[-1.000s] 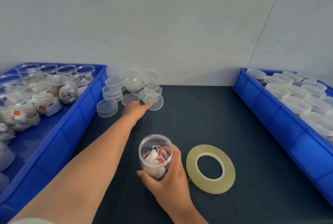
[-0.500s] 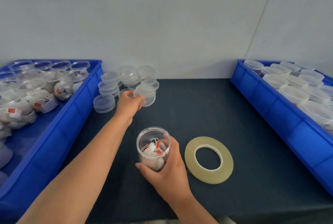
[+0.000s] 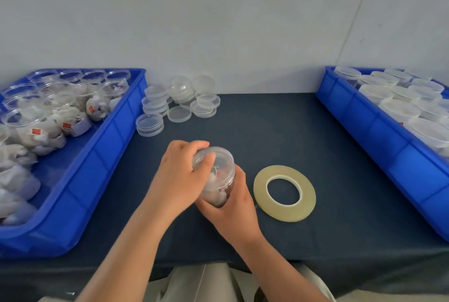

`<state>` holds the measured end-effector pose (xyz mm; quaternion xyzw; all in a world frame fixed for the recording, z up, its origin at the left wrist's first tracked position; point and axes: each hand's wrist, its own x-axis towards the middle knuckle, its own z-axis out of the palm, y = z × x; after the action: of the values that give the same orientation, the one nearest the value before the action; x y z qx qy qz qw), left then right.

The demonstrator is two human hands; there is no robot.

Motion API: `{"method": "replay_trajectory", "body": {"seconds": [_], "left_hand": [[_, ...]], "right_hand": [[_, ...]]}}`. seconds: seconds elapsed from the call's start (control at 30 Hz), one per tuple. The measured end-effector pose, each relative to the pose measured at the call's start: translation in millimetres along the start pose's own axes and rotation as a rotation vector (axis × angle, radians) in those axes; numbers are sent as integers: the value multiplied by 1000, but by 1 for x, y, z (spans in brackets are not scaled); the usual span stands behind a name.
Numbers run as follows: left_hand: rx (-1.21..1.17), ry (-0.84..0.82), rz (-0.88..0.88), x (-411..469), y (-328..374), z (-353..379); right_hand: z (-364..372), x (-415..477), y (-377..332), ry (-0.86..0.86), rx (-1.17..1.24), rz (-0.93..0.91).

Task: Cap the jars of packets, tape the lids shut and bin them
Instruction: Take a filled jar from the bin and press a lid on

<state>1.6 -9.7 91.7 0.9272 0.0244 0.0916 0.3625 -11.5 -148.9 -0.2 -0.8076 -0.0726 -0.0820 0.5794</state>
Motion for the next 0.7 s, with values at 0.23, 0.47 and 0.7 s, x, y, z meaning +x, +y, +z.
{"method": "replay_trajectory", "body": {"seconds": [0.23,0.47,0.7], "left_hand": [[254,-190,96,-2,30,13],[792,-25,135,-13,45,44],[842,-39,288,-4,33,40]], "right_hand": [[2,4,0,-42,-109,-5],[2,8,8,-65,-276,-99],[4,7,0,-38,-290,-130]]}}
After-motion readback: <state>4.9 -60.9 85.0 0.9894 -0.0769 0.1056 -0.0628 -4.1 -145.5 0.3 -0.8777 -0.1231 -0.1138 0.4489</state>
